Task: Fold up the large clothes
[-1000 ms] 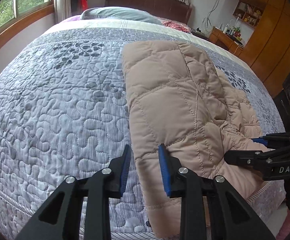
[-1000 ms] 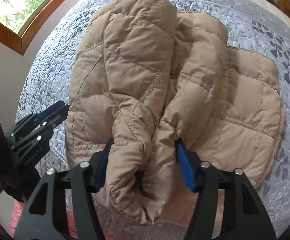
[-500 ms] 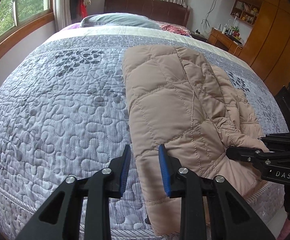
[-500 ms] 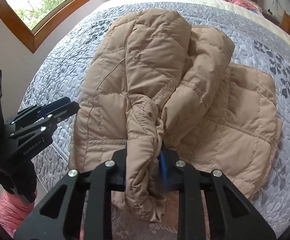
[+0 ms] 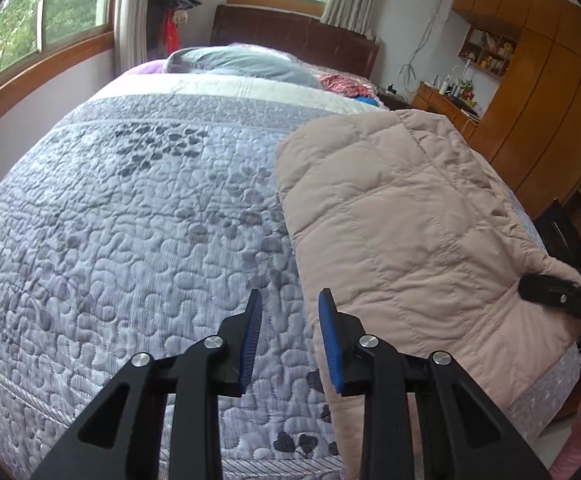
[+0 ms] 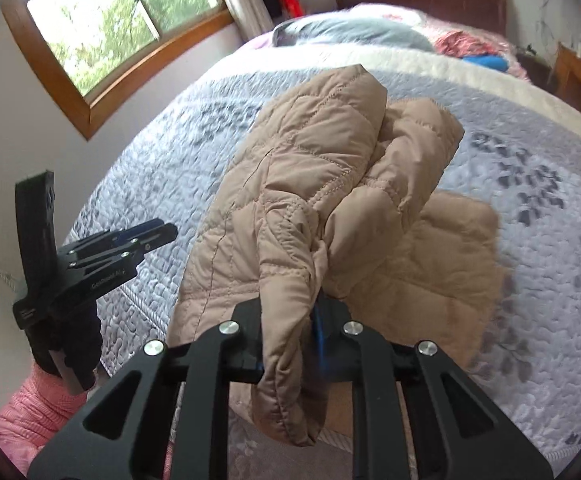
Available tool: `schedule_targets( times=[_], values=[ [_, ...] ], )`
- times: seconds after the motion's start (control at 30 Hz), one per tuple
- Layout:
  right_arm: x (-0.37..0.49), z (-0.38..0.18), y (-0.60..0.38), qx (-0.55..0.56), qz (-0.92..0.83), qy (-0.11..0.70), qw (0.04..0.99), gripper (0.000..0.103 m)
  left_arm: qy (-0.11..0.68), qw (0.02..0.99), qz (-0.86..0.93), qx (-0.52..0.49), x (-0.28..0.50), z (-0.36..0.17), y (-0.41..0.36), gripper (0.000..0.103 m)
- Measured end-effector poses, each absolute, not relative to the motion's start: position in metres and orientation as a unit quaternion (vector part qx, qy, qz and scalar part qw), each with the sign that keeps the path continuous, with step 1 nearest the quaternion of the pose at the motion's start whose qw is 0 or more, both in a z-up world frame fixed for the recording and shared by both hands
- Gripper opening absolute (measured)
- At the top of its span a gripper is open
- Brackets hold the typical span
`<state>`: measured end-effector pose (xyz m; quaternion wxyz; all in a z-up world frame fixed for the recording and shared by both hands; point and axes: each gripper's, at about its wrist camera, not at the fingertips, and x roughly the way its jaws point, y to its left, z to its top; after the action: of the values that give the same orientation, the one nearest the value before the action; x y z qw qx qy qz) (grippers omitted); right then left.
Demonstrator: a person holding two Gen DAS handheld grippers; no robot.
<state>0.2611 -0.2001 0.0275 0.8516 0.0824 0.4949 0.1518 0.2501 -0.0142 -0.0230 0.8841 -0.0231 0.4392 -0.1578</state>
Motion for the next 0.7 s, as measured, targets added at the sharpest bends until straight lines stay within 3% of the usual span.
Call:
schedule_targets(
  times=[0.37, 0.7],
  values=[
    [0.229, -0.002, -0.266, 0.146, 0.122, 0.497, 0.847, 0.016, 0.435, 0.876, -0.204, 0.035, 0.236, -0.032, -0.078, 0.029],
    [0.210, -0.064, -0.288, 0.193, 0.119, 0.517, 0.825, 0.016, 0.450, 0.863, -0.218, 0.075, 0.230, -0.064, -0.108, 0.030]
  ],
)
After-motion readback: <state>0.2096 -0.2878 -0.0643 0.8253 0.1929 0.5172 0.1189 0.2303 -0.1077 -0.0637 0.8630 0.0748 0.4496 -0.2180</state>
